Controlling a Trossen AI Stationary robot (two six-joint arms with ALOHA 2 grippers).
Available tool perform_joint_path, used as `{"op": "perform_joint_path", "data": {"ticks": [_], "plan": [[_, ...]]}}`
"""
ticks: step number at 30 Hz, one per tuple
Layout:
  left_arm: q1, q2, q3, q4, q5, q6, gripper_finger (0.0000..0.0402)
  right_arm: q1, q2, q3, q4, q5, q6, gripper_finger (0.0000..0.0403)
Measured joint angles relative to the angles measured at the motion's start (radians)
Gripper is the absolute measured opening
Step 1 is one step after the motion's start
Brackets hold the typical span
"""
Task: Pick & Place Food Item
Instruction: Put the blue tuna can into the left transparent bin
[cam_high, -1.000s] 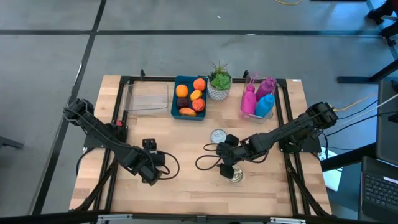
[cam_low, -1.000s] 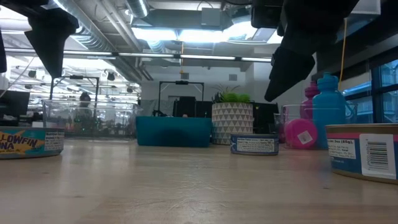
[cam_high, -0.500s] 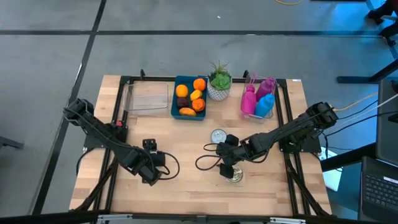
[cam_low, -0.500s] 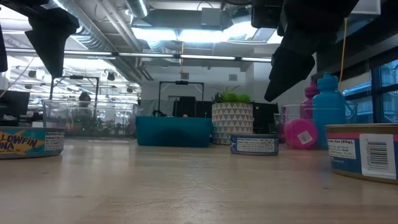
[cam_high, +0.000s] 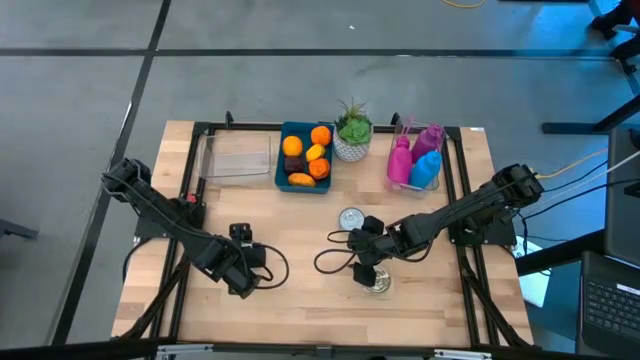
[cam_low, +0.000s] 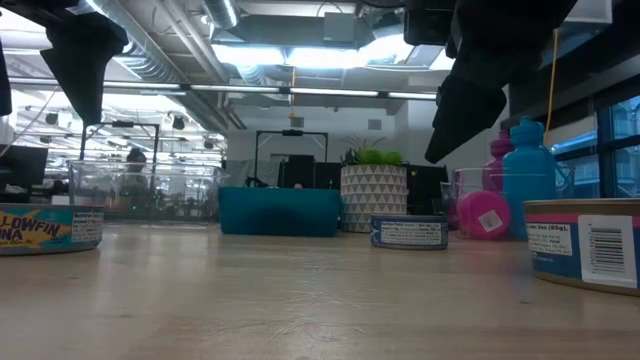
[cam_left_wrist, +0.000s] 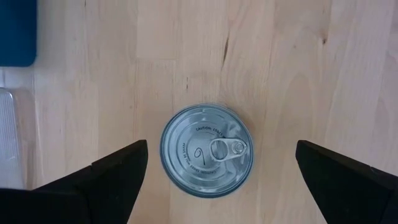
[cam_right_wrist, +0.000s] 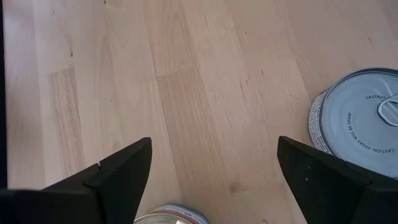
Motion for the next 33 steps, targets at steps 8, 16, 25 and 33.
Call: {"op": "perform_joint_path", "data": {"ticks": [8,16,25,33], "plan": [[0.000,0.000,0.000,0.001,0.000,0.000,0.0400,0.000,0.000,0.000,0.000,0.000,0.000,0.0341],[0.000,0.000,0.000,0.001,-0.025,-0.002,0.0400,0.000,0.000,0.000,0.000,0.000,0.000,0.0341],[-0.021,0.000,0.000,0.017,-0.025,-0.022,0.0400,0.000,0.000,0.000,0.000,0.000,0.000,0.0341],[-0.021,0.000,0.000,0.034,-0.025,-0.021,0.0400,0.000,0.000,0.000,0.000,0.000,0.000,0.0341]]}}
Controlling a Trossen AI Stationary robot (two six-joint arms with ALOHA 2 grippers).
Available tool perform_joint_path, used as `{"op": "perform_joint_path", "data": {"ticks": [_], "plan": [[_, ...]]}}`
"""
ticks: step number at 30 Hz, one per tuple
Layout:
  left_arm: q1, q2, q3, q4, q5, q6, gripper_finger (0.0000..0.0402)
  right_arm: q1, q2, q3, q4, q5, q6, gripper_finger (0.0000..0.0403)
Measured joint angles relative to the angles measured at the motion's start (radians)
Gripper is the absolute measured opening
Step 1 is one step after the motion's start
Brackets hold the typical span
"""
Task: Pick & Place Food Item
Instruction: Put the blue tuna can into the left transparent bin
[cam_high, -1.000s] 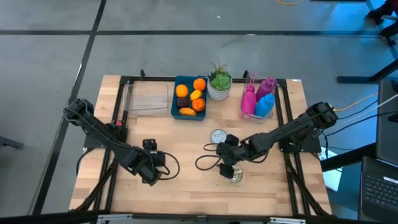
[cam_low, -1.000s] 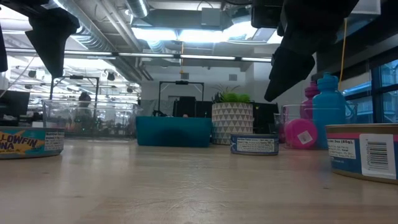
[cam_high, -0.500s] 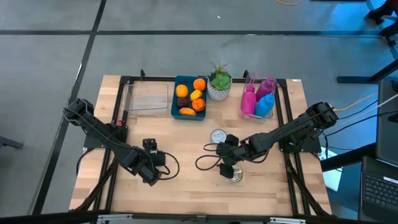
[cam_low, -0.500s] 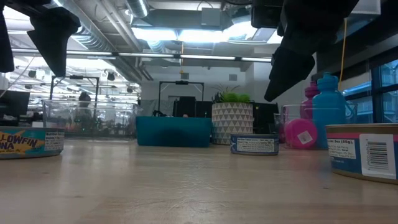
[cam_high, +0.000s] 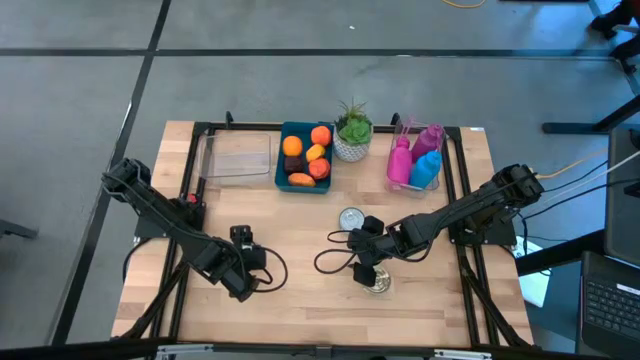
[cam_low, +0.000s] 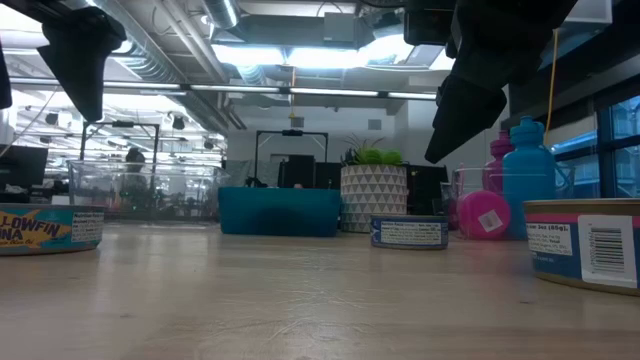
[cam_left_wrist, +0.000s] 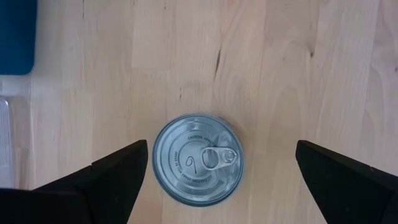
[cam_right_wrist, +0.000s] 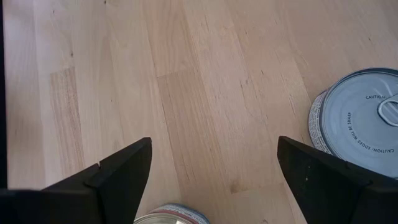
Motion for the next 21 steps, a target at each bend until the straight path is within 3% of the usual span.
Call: {"op": "perform_joint_path", "data": {"ticks": [21], "plan": [[-0.001,0.000,0.000,0.000,-0.020,0.002,0.0400,0.000,0.000,0.000,0.000,0.000,0.000,0.0341]]}}
